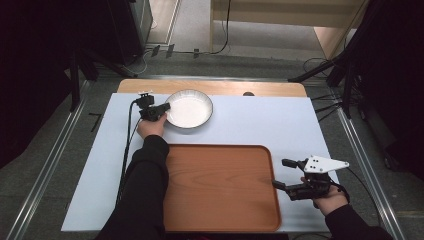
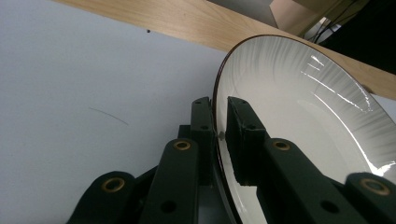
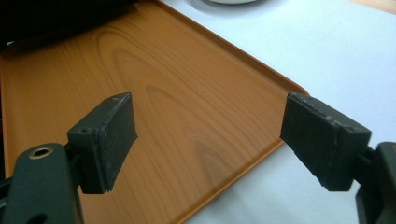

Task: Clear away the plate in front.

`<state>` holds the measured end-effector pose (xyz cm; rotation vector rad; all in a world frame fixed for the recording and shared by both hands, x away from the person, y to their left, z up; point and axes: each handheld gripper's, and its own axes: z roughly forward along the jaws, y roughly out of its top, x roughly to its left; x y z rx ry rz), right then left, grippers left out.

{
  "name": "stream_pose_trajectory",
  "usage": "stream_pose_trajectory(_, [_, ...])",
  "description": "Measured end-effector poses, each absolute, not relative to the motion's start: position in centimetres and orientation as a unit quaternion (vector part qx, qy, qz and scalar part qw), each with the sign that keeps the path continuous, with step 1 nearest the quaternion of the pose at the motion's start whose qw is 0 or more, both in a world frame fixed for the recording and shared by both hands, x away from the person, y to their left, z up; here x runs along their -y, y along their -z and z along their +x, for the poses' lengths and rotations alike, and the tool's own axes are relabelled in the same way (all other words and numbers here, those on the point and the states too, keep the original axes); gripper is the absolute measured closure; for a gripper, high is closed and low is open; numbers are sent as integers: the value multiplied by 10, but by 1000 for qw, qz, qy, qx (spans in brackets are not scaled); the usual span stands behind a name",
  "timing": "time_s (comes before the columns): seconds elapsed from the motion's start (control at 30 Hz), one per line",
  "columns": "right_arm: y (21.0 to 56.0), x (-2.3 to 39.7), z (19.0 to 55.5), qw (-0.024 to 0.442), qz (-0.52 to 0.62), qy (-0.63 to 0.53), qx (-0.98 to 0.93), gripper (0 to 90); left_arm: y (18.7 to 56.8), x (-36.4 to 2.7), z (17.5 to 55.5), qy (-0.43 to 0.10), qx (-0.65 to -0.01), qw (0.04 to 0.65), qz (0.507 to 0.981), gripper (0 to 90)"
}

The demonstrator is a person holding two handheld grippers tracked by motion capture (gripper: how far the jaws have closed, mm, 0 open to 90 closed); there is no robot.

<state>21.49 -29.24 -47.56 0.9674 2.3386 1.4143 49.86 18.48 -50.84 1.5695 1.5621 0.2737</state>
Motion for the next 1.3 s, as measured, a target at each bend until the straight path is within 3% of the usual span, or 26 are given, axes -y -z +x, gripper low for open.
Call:
stream_pose_trajectory(0.33, [477, 290, 216, 116, 330, -478, -805, 187, 513, -188, 502, -90, -632, 459, 618, 814])
stream_pose_trajectory(0.47, [477, 292, 216, 119, 331, -481, -803, 187, 513, -196, 504, -37, -652, 477, 589, 850])
stream_pose_trajectory(1.07, [474, 292, 214, 121, 333, -486, -799, 186, 493, -201, 497, -26, -654, 490, 575, 844])
stream_pose_trajectory(1.3, [475, 292, 215, 123, 331, -484, -801, 186, 487, -203, 494, 6, -642, 502, 579, 844])
